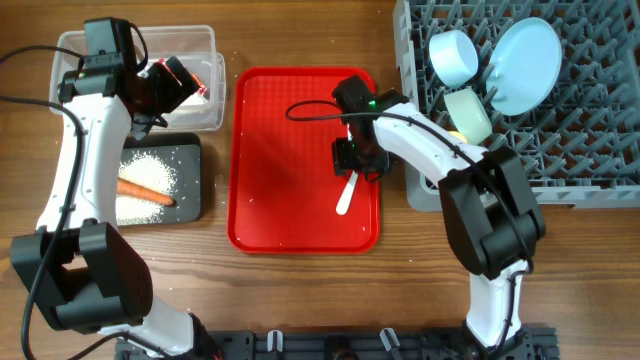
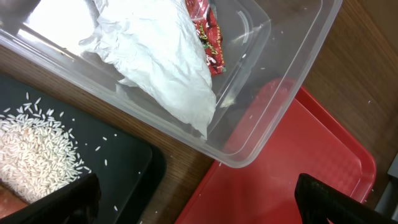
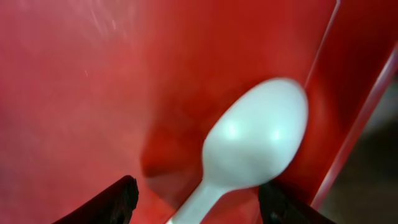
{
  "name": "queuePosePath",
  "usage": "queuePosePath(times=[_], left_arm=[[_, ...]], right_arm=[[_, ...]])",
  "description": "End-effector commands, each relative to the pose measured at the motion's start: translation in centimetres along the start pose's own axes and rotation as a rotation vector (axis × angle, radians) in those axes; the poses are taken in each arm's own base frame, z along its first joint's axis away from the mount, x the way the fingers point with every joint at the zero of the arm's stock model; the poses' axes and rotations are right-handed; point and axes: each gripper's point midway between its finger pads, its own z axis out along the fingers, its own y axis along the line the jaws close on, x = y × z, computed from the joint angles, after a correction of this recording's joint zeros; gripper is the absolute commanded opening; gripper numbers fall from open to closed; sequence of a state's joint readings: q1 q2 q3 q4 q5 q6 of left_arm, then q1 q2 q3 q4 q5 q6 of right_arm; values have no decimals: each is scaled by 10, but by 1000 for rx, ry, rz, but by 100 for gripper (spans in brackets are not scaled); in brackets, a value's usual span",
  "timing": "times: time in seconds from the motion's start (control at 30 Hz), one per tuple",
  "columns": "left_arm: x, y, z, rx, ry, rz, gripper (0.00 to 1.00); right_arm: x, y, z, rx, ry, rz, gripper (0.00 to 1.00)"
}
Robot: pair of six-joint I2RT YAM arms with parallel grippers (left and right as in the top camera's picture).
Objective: Sort waste into correct bins and load items into the dishwasher rack
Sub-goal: 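Move the right gripper back to the white spoon on the red tray, then grasp the white spoon handle with the right gripper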
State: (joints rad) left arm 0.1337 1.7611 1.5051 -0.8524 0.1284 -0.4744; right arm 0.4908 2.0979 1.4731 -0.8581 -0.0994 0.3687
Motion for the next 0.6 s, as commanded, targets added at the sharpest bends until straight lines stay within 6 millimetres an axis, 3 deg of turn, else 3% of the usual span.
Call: queuePosePath(times=[0.0, 0.07, 0.17, 0.37, 0.57], left_arm=[[-5, -5, -8, 20, -19, -7, 100], [-5, -5, -8, 20, -19, -7, 100], [-5, -5, -8, 20, -19, -7, 100], [-5, -5, -8, 20, -20, -7, 100], [-5, -5, -8, 20, -20, -7, 100]], right_arm=[[-12, -25, 24, 70, -13, -7, 61], [-18, -25, 24, 63, -33, -19, 55], [-20, -24, 24, 60, -41, -40, 36], [-19, -24, 24, 61, -38, -54, 21], [-16, -16, 25, 11, -21, -98, 19]])
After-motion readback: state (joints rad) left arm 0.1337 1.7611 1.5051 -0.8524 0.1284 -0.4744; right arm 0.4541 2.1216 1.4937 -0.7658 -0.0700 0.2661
